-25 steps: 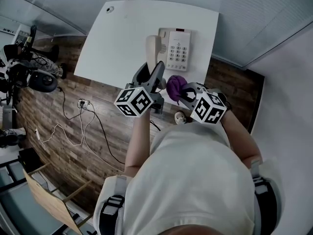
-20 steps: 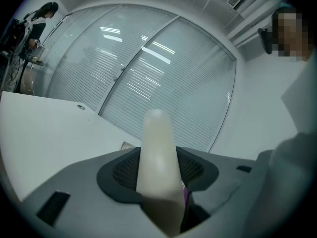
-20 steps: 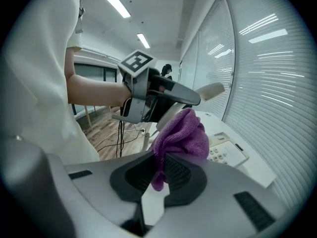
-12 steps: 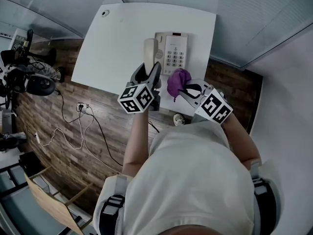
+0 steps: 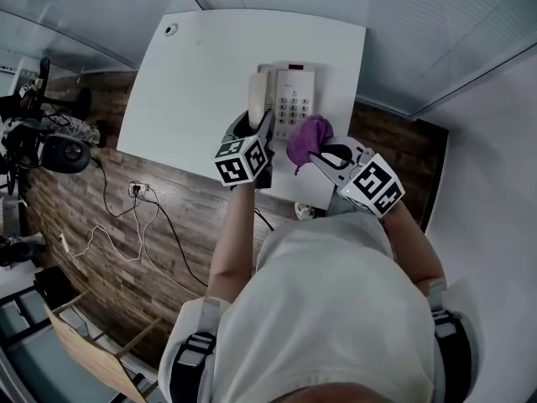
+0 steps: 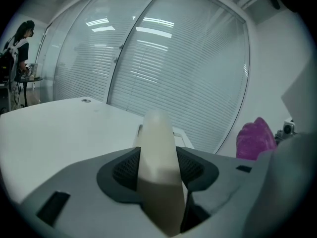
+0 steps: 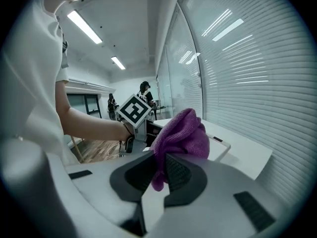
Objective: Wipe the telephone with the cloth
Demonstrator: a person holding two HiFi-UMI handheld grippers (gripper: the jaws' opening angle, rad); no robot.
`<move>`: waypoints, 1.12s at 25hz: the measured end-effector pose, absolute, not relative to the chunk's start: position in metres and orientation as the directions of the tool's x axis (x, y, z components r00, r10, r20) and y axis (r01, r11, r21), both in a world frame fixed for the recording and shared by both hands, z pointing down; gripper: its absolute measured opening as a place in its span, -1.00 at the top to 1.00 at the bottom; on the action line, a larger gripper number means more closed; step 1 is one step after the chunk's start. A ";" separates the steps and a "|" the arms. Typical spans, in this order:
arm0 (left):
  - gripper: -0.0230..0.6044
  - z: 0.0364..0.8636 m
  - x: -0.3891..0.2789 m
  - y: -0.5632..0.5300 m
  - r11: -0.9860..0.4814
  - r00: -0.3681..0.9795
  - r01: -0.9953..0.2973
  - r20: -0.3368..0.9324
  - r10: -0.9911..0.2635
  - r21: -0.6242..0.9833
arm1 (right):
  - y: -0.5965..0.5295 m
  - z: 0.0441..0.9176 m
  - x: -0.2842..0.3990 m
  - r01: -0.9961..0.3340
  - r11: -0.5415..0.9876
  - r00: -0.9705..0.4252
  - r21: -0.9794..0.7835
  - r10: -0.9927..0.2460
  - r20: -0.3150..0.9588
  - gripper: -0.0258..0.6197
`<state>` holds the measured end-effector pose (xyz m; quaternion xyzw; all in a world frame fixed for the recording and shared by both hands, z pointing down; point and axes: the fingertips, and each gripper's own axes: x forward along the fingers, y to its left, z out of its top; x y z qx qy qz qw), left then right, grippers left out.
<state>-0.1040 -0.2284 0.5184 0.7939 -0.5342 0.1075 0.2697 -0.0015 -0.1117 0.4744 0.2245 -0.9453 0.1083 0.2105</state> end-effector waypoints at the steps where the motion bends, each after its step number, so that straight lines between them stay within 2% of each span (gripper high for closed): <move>1: 0.21 0.522 -0.104 -0.232 -0.277 0.401 -0.909 0.470 -0.786 0.312 | -0.113 0.475 0.001 -0.474 0.873 -0.808 -0.116 -0.378 0.452 0.78; 14: 0.21 0.554 -0.105 -0.267 -0.242 0.345 -0.937 0.570 -0.746 0.251 | -0.139 0.480 0.017 -0.523 0.838 -0.792 -0.155 -0.411 0.451 0.78; 28: 0.21 0.559 -0.100 -0.277 -0.270 0.316 -0.948 0.584 -0.748 0.166 | -0.141 0.476 0.018 -0.539 0.824 -0.793 -0.171 -0.429 0.434 0.78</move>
